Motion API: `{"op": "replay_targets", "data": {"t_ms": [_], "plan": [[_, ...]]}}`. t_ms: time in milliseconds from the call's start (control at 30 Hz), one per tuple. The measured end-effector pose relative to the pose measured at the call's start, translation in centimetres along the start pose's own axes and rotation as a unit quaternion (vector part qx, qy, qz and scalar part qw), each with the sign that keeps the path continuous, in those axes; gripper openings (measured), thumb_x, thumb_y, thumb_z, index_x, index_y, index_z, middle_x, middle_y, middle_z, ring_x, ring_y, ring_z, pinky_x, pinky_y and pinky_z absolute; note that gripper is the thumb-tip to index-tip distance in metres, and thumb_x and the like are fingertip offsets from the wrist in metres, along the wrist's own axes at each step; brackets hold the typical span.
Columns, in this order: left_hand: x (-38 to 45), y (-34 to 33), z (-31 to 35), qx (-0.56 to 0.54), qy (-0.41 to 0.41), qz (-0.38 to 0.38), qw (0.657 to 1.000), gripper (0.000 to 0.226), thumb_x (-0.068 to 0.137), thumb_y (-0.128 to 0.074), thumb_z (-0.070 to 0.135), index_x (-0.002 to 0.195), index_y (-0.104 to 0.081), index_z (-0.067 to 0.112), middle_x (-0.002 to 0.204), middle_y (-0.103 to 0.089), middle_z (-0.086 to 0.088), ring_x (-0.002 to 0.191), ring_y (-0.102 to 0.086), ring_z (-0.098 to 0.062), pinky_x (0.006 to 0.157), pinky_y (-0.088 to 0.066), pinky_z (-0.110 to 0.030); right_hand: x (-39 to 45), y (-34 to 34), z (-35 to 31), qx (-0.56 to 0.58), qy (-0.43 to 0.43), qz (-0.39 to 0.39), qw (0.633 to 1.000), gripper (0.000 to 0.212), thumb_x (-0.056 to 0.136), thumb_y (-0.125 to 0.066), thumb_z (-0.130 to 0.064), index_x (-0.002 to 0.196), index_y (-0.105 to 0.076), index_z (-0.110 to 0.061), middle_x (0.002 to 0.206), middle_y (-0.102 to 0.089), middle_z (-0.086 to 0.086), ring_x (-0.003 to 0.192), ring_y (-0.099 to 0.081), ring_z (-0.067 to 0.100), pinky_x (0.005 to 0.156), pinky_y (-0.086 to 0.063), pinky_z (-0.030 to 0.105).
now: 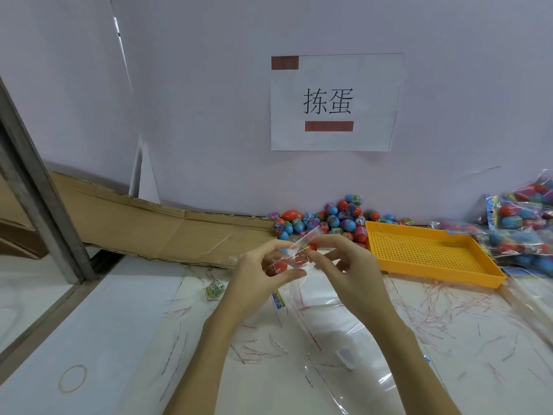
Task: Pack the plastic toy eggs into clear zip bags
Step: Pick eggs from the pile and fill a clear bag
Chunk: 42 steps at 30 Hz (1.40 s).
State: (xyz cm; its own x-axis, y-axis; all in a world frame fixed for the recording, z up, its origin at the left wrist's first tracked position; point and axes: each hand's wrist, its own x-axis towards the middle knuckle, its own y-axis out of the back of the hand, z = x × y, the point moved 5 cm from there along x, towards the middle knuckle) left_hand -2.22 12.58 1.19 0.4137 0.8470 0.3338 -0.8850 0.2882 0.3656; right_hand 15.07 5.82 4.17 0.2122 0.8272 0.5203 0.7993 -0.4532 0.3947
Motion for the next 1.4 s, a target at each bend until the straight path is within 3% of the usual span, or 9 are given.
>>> {"op": "replay_targets", "data": {"t_ms": [200, 333, 467, 700, 900, 1000, 1100, 1267, 1400], "plan": [[-0.2, 0.0, 0.5, -0.046, -0.011, -0.020, 0.999, 0.037, 0.079, -0.088, 0.037, 0.113, -0.075, 0.038, 0.100, -0.079, 0.009, 0.085, -0.077, -0.017, 0.080, -0.063, -0.032, 0.0, -0.4, 0.6, 0.038, -0.005, -0.068, 0.997, 0.017, 0.096, -0.068, -0.016, 0.103, -0.074, -0.030, 0.095, -0.072, -0.022, 0.093, -0.070, 0.007, 0.068, -0.060, 0.025], [-0.4, 0.1, 1.1, -0.063, -0.006, -0.024, 0.998, 0.031, 0.082, -0.086, 0.041, 0.112, -0.074, 0.038, 0.094, -0.079, 0.004, 0.076, -0.077, -0.019, 0.071, -0.063, -0.032, -0.3, -1.2, 0.6, 0.048, -0.007, -0.141, 0.989, 0.024, 0.098, -0.063, -0.037, 0.122, -0.066, -0.040, 0.115, -0.065, -0.029, 0.106, -0.063, 0.003, 0.074, -0.057, 0.022], [-0.5, 0.0, 1.2, -0.079, 0.020, -0.046, 0.996, 0.025, 0.085, -0.082, 0.038, 0.109, -0.076, 0.034, 0.088, -0.080, -0.001, 0.067, -0.076, -0.024, 0.063, -0.060, -0.037, -0.6, -1.5, 0.4, 0.046, -0.007, -0.138, 0.989, 0.029, 0.086, -0.073, -0.051, 0.111, -0.060, -0.042, 0.111, -0.062, -0.024, 0.102, -0.061, 0.008, 0.072, -0.055, 0.025], [-0.6, -0.1, 1.4, -0.095, 0.023, -0.041, 0.994, 0.038, 0.089, -0.065, 0.054, 0.106, -0.077, 0.022, 0.078, -0.078, -0.001, 0.063, -0.073, -0.018, 0.056, -0.055, -0.021, -0.5, -2.2, -0.1, 0.057, 0.007, -0.171, 0.984, 0.022, 0.088, -0.076, -0.040, 0.107, -0.065, -0.039, 0.106, -0.064, -0.020, 0.101, -0.061, 0.007, 0.071, -0.055, 0.023], [-0.5, 0.2, 0.9, -0.107, 0.039, -0.025, 0.993, 0.042, 0.092, -0.061, 0.054, 0.113, -0.076, 0.020, 0.088, -0.080, -0.002, 0.072, -0.078, -0.019, 0.058, -0.061, -0.026, -0.8, -2.2, -0.1, 0.074, -0.026, -0.180, 0.980, 0.019, 0.089, -0.076, -0.037, 0.107, -0.075, -0.031, 0.106, -0.065, -0.009, 0.097, -0.063, 0.009, 0.074, -0.056, 0.023], [-0.4, 0.2, 0.6, -0.094, 0.091, -0.025, 0.991, 0.060, 0.085, -0.052, 0.072, 0.118, -0.074, 0.026, 0.093, -0.081, 0.001, 0.077, -0.078, -0.019, 0.070, -0.064, -0.034, -0.9, -1.9, 0.1, 0.086, -0.040, -0.220, 0.971, 0.023, 0.091, -0.075, -0.030, 0.115, -0.075, -0.030, 0.112, -0.064, -0.008, 0.101, -0.064, 0.009, 0.078, -0.057, 0.023], [-0.7, -0.1, 0.0, -0.172, 0.192, -0.065, 0.964, 0.077, 0.083, -0.036, 0.083, 0.124, -0.072, 0.028, 0.104, -0.080, -0.006, 0.092, -0.078, -0.024, 0.087, -0.060, -0.038, -0.6, -1.2, 0.4, 0.052, -0.033, -0.170, 0.984, 0.020, 0.088, -0.078, -0.027, 0.107, -0.077, -0.032, 0.105, -0.067, -0.013, 0.100, -0.063, 0.009, 0.080, -0.058, 0.021], [-0.9, -0.3, 0.3, -0.443, 0.268, -0.081, 0.852, 0.051, 0.084, -0.078, 0.032, 0.128, -0.073, 0.007, 0.104, -0.077, -0.010, 0.086, -0.075, -0.016, 0.068, -0.058, -0.025, 0.0, -0.5, 0.1, 0.067, 0.002, -0.051, 0.996, 0.021, 0.082, -0.080, -0.033, 0.095, -0.072, -0.049, 0.100, -0.069, -0.027, 0.103, -0.063, 0.002, 0.077, -0.053, 0.011], [-0.9, -0.7, -0.2, -0.488, 0.295, -0.060, 0.819, 0.041, 0.084, -0.080, 0.030, 0.119, -0.078, 0.010, 0.116, -0.076, -0.012, 0.103, -0.076, -0.024, 0.076, -0.063, -0.033, -0.3, -0.9, 0.3, 0.065, 0.005, -0.021, 0.998, 0.015, 0.082, -0.080, -0.035, 0.096, -0.078, -0.035, 0.096, -0.067, -0.021, 0.097, -0.064, 0.007, 0.073, -0.055, 0.017]]}}
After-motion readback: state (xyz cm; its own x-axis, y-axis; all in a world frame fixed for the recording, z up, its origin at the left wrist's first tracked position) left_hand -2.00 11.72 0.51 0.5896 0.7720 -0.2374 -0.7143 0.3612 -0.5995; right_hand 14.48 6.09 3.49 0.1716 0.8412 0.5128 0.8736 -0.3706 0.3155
